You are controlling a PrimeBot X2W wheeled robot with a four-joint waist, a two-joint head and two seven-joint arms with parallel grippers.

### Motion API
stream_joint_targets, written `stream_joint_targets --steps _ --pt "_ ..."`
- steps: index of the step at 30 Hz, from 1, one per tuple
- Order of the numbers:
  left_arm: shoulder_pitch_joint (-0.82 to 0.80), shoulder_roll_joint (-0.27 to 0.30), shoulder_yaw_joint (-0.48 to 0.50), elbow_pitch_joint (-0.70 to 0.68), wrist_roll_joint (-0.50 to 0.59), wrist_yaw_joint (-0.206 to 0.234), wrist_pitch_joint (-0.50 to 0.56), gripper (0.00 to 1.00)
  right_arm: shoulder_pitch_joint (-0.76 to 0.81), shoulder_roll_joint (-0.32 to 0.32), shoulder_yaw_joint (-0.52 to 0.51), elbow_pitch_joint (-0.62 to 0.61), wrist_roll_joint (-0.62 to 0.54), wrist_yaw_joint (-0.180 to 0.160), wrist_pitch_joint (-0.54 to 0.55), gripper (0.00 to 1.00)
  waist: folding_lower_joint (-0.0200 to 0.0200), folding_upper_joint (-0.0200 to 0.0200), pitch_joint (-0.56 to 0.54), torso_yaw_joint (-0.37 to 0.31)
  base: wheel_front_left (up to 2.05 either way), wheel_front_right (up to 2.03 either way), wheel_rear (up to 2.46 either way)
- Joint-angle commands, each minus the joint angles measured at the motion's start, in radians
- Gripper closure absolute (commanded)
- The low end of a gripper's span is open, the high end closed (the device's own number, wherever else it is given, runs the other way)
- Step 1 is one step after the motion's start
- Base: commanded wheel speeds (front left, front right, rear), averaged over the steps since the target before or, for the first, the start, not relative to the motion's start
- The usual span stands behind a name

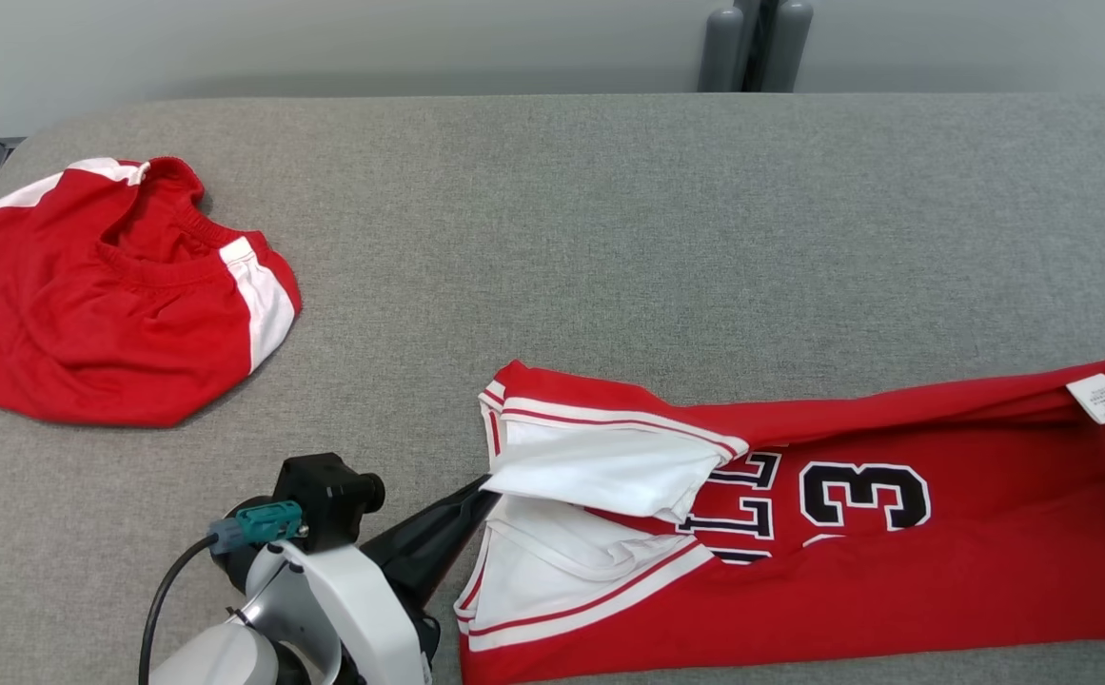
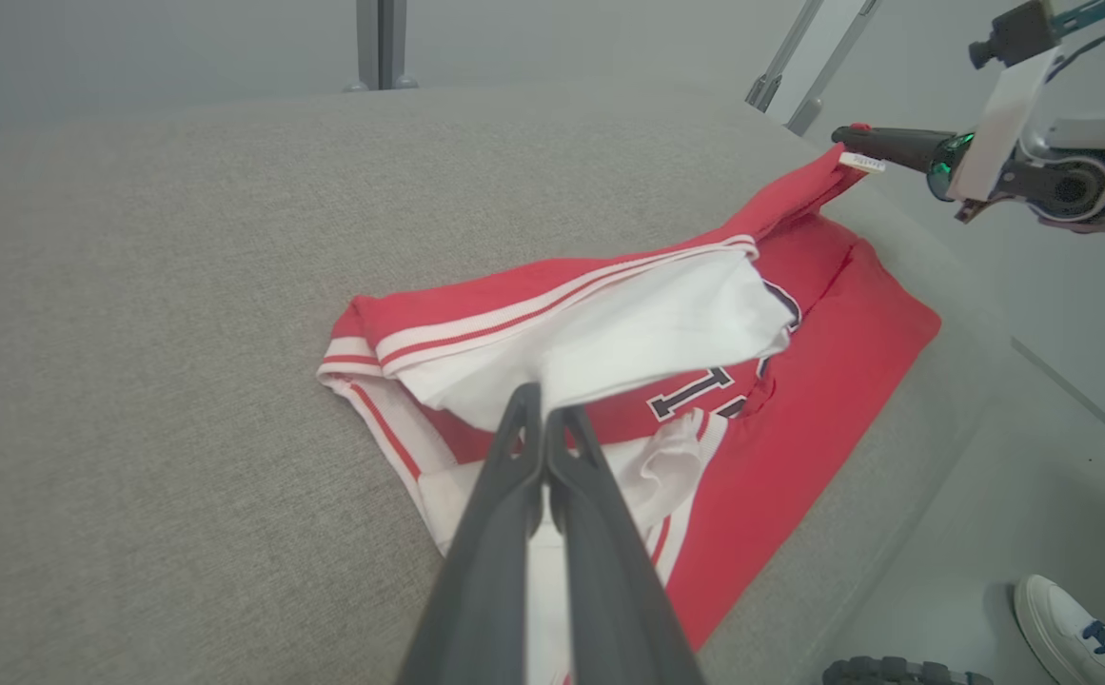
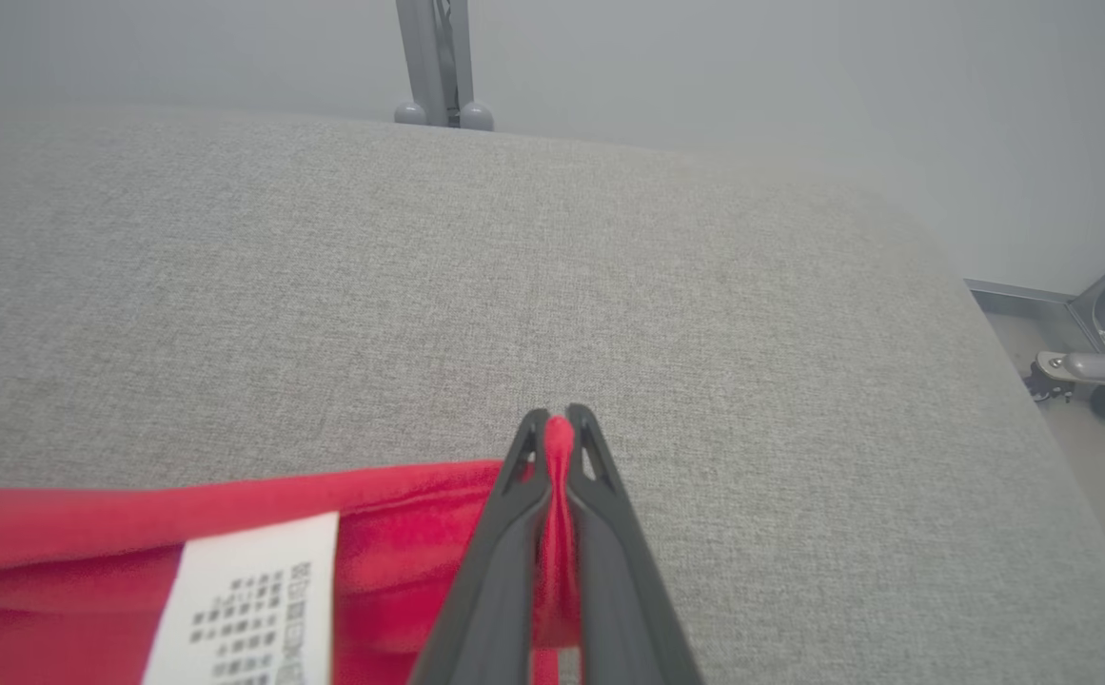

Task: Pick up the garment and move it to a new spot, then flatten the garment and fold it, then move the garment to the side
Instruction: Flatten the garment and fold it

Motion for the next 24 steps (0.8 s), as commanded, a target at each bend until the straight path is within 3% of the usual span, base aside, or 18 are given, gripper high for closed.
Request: stream_joint_targets --steps 1,13,24 --pt "0.008 0.009 0.002 -0.007 -0.004 -0.006 0.006 1.00 0.015 -0.010 0.006 -0.005 0.003 0.000 -0.006 1.00 0.0000 0.0000 -0.001 0.000 0.00 0.00 0.00" --pt "0.052 0.068 -0.041 -0.061 -0.058 -0.025 0.112 1.00 0.073 -0.060 0.081 -0.158 0.109 0.000 0.016 1.00 0.0000 0.0000 -0.025 -0.027 0.00 0.00 0.00" --pt "0.078 0.085 -0.068 -0.081 -0.109 -0.030 0.173 1.00 0.120 -0.106 0.119 -0.261 0.216 0.000 0.071 1.00 0.0000 0.0000 -0.038 -0.056 0.00 0.00 0.00"
